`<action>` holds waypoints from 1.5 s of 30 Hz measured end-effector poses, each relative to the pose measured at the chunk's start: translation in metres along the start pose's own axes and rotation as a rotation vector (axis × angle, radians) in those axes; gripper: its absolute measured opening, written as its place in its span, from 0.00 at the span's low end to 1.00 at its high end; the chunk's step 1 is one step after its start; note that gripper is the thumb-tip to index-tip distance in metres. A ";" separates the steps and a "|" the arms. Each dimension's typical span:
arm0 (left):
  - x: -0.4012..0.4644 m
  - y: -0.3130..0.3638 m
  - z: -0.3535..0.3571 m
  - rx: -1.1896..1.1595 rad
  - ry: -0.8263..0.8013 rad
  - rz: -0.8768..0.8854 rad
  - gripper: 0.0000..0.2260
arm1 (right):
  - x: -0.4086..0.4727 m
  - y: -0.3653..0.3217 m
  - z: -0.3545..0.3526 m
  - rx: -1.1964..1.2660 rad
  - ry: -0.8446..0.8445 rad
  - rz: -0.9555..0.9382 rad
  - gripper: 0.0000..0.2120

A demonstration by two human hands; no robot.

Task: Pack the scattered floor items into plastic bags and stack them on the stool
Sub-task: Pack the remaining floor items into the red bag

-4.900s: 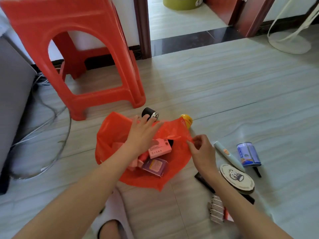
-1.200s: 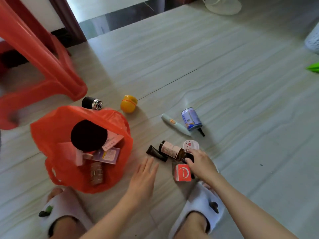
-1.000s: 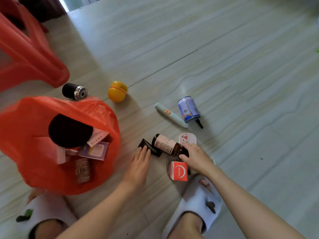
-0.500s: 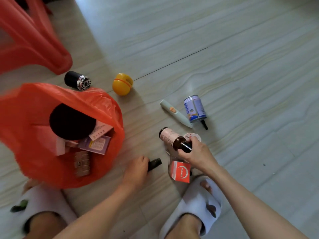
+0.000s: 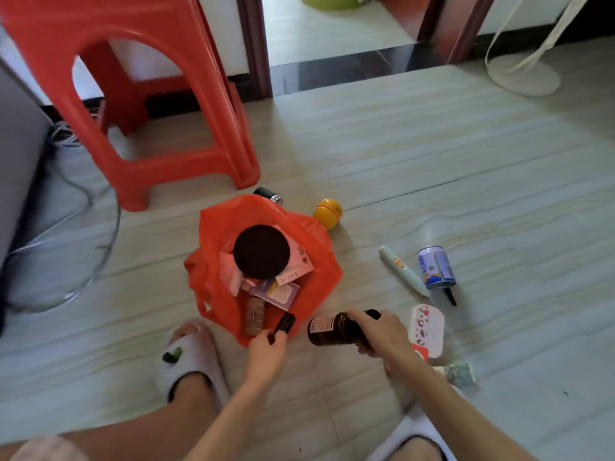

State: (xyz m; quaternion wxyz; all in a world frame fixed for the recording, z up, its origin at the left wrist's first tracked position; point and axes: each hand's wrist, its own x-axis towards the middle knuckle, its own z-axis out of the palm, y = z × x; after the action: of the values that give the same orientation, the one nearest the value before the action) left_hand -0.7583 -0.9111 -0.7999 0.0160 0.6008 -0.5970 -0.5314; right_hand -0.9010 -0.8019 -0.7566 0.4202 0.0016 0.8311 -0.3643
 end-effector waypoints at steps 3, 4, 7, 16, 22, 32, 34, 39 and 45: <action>0.000 0.010 -0.021 0.230 0.135 0.276 0.14 | -0.003 -0.013 0.026 0.287 -0.076 0.120 0.11; 0.000 0.016 -0.029 0.327 0.230 0.396 0.14 | -0.002 -0.019 0.036 0.395 -0.110 0.157 0.11; 0.017 0.032 -0.057 0.641 0.578 0.695 0.16 | 0.004 -0.041 0.068 0.572 -0.188 0.152 0.09; 0.107 0.057 -0.098 0.816 0.624 0.765 0.14 | 0.038 -0.089 0.154 0.877 -0.278 0.069 0.18; 0.123 0.055 -0.115 0.425 0.389 0.856 0.18 | 0.059 -0.097 0.186 0.713 -0.242 0.023 0.21; 0.107 0.059 -0.140 0.188 0.531 0.940 0.18 | 0.058 -0.116 0.212 0.437 -0.113 -0.107 0.26; 0.106 0.054 -0.141 0.220 0.486 0.926 0.17 | 0.054 -0.111 0.208 0.394 -0.131 -0.101 0.26; 0.091 0.050 -0.137 0.533 0.404 0.813 0.23 | 0.026 -0.105 0.176 0.172 -0.187 -0.255 0.26; 0.040 0.052 -0.100 0.654 0.392 0.884 0.21 | -0.016 -0.070 0.086 -0.468 0.108 -0.746 0.26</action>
State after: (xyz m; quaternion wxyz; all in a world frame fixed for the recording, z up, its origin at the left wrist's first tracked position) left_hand -0.7405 -1.0166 -0.7473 0.1598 0.3555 -0.9100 -0.1412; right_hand -0.8526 -0.9005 -0.7358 0.2048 -0.3747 0.8557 -0.2924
